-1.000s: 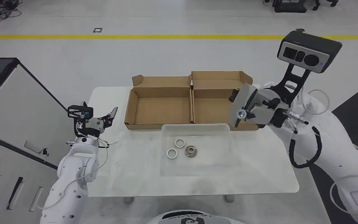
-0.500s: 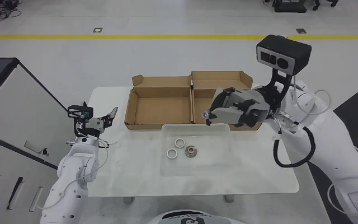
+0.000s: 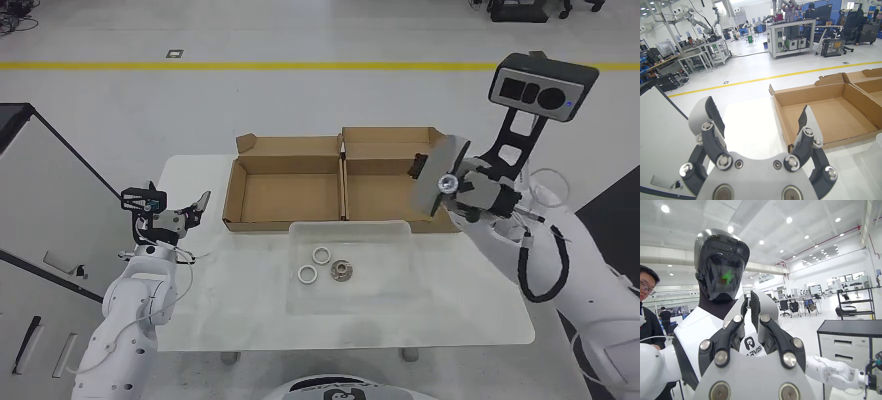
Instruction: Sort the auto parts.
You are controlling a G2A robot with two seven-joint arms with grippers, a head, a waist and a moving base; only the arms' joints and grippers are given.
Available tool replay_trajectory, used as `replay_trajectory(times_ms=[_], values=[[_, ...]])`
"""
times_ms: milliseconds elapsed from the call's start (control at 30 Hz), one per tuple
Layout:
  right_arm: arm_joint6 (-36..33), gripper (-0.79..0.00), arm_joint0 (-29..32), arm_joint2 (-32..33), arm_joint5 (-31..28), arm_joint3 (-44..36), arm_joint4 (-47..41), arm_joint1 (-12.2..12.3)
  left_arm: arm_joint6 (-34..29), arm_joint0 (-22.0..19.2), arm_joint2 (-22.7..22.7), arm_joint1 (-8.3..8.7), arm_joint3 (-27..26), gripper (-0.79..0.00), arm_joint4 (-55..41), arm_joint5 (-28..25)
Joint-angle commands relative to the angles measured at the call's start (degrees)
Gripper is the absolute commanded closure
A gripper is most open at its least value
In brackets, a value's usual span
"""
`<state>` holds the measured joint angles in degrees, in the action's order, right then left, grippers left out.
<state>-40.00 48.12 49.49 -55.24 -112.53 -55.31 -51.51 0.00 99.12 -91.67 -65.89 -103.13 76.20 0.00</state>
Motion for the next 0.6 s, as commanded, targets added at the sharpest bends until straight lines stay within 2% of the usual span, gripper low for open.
replay_trajectory(times_ms=[0, 400, 567], values=[[-0.3, 0.0, -0.1, -0.1, 0.1, 0.3, -0.7, -0.4, 0.0, 0.0, 0.0, 0.0, 0.0, -0.785, 0.0, 0.0], [-0.5, 0.0, 0.6, 2.4, 7.4, 1.8, 10.1, -1.8, 0.0, 0.0, 0.0, 0.0, 0.0, -0.785, 0.0, 0.0], [0.7, 0.0, 1.6, 3.2, 7.9, 0.7, 10.9, -2.4, 0.0, 0.0, 0.0, 0.0, 0.0, -0.785, 0.0, 0.0]])
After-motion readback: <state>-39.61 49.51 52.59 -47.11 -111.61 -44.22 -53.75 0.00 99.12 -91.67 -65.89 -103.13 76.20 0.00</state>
